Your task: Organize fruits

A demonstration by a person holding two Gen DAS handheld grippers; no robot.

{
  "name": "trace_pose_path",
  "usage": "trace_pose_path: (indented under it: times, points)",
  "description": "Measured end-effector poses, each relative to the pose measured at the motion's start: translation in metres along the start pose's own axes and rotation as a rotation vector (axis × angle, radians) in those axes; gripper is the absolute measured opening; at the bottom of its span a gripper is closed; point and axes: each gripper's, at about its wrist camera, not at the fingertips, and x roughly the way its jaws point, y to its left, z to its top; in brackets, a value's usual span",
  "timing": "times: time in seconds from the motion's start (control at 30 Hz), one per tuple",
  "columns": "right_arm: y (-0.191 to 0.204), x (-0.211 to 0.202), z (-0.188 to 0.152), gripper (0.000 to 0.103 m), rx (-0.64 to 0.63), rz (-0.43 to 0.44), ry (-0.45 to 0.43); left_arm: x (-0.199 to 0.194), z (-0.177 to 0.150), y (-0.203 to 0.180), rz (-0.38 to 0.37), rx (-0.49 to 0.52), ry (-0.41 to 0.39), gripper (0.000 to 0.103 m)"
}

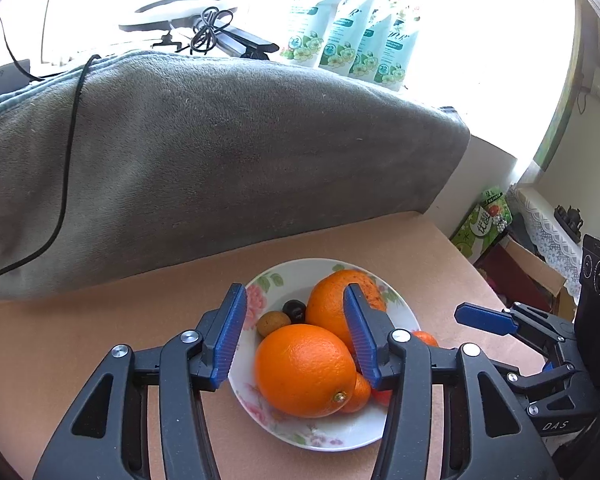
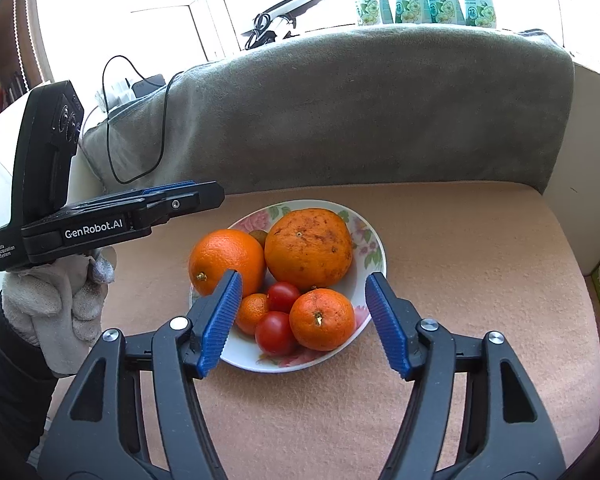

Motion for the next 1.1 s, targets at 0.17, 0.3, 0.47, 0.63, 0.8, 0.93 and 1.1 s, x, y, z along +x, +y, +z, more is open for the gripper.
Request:
trace_pose_path:
  times: [0.17, 0.3, 0.47, 0.63, 0.8, 0.93, 1.1]
  points:
    - [0.003, -0.012, -0.005, 0.078, 0.007, -0.009, -0.014, -0.014, -0.008, -0.005, 0.002, 0.003, -0.017, 0.062]
    - [0.006, -0.021, -0.011, 0.078, -0.001, -0.025, -0.021, -0.027, -0.018, -0.011, 0.020, 0.016, -0.026, 0.067]
    - [0.012, -0.035, -0.016, 0.078, -0.010, -0.048, -0.036, -0.044, -0.030, -0.014, 0.040, 0.004, -0.035, 0.075]
    - [0.016, -0.053, -0.023, 0.097, -0.012, -0.069, -0.081, -0.065, -0.045, -0.014, 0.065, -0.022, -0.046, 0.080]
    - [0.022, -0.067, -0.030, 0.097, -0.023, -0.101, -0.104, -0.090, -0.060, -0.015, 0.118, -0.027, -0.074, 0.080]
    - [0.025, -0.074, -0.035, 0.098, -0.005, -0.113, -0.114, -0.107, -0.070, -0.019, 0.177, -0.016, -0.109, 0.080]
    - [0.027, -0.080, -0.043, 0.098, 0.014, -0.132, -0.118, -0.118, -0.085, -0.025, 0.219, -0.023, -0.111, 0.082]
